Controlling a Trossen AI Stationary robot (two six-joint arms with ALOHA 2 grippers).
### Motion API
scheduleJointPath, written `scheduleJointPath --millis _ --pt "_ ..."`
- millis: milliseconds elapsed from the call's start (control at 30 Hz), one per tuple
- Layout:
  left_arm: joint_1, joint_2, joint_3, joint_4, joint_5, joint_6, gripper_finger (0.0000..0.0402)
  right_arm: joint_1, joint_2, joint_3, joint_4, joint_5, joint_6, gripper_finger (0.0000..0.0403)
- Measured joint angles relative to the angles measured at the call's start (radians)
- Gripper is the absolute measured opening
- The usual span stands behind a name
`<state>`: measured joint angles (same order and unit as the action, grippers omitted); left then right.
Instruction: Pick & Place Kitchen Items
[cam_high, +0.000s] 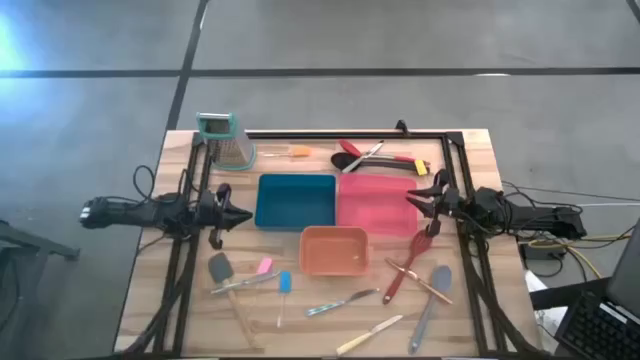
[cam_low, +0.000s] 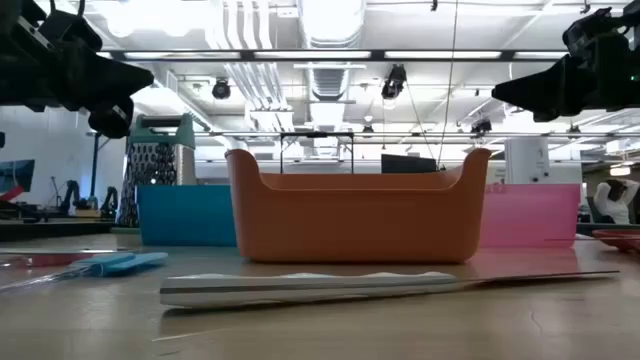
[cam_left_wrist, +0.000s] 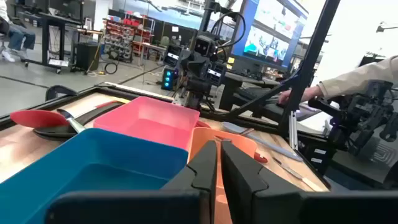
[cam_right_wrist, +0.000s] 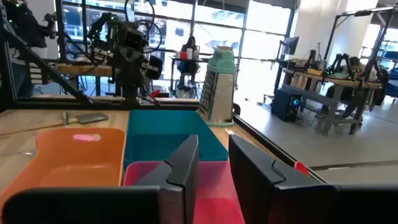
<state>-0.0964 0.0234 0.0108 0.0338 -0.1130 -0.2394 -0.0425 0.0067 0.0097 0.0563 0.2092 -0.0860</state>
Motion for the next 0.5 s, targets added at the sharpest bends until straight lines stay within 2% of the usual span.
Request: scheduleJointPath --millis 500 --pt "0.000 0.000 0.000 0.000 0.000 0.000 0.0024 0.000 0.002 0.000 0.000 0.000 0.000 0.0065"
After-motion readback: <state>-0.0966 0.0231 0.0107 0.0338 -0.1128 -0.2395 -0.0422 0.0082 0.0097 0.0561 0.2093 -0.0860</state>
